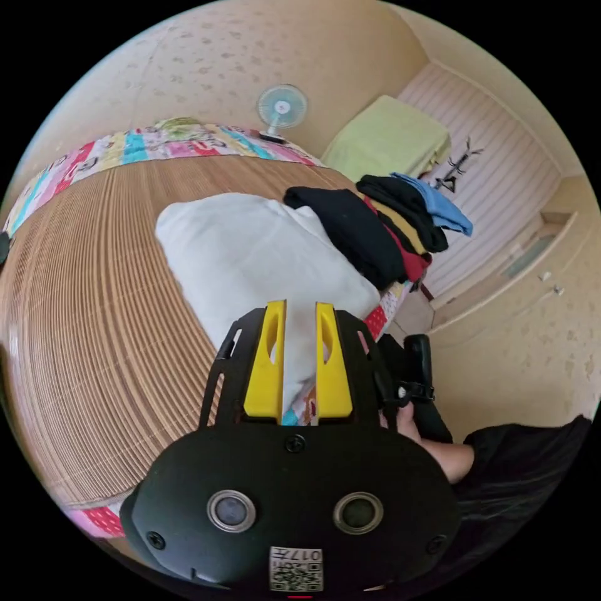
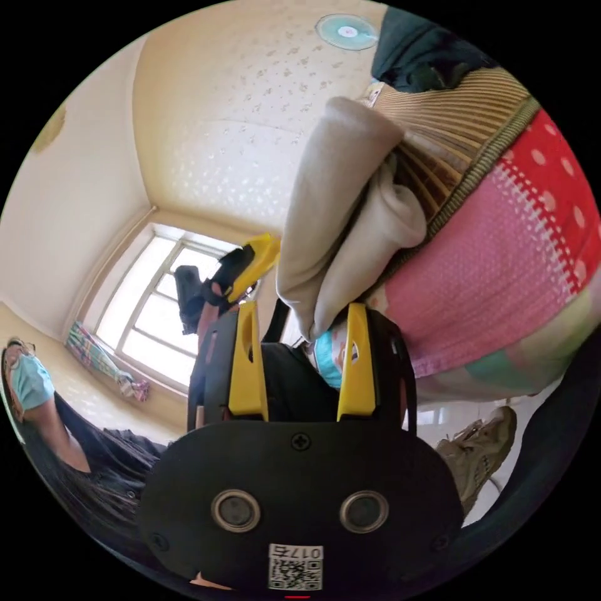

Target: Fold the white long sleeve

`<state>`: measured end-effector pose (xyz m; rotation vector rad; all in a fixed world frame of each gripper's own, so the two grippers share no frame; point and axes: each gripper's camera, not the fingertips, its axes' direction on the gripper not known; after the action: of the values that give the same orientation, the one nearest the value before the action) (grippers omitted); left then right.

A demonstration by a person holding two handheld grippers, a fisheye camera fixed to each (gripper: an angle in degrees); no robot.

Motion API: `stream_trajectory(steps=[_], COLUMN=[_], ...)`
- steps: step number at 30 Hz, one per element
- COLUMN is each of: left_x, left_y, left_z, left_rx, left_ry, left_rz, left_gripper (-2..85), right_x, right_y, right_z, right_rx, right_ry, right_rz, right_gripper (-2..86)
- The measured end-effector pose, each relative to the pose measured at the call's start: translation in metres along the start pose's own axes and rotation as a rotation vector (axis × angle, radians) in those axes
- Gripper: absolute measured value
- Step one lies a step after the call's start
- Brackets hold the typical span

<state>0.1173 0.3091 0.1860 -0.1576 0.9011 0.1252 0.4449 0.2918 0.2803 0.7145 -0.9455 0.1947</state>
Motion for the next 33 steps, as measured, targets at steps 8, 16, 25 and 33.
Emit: stream_trajectory(steps=[8,16,25,33], left_x=[-0.020,-0.053,-0.153,-0.209], left_y=[-0.022,-0.038,-0.032,-0.027], left_z=[0.021,-0.010,-0.129,-0.136], left_rx=[-0.214,-0.290,0.241,0.236], left_ry=[0.081,0.176,0.666,0.660], left_rz=[-0.022,0.009,-0.064,-0.239], left_gripper=[1.2,-0.6,-0.9,-1.0], right_x=[0.012,-0.001,-0.010,-0.096], right_y=[-0.020,-0.037,-0.039,-0.124], right_z=[-0.055,-0.050,-0.101,-0.125], right_rx=[0.112,0.145,0.142,0.185], right_ry=[-0.095,0.129,-0.273,-0.431], right_rz=[0.163,0.237,0.197,-0.085], right_gripper=[20.6,10.4,6.3,5.6])
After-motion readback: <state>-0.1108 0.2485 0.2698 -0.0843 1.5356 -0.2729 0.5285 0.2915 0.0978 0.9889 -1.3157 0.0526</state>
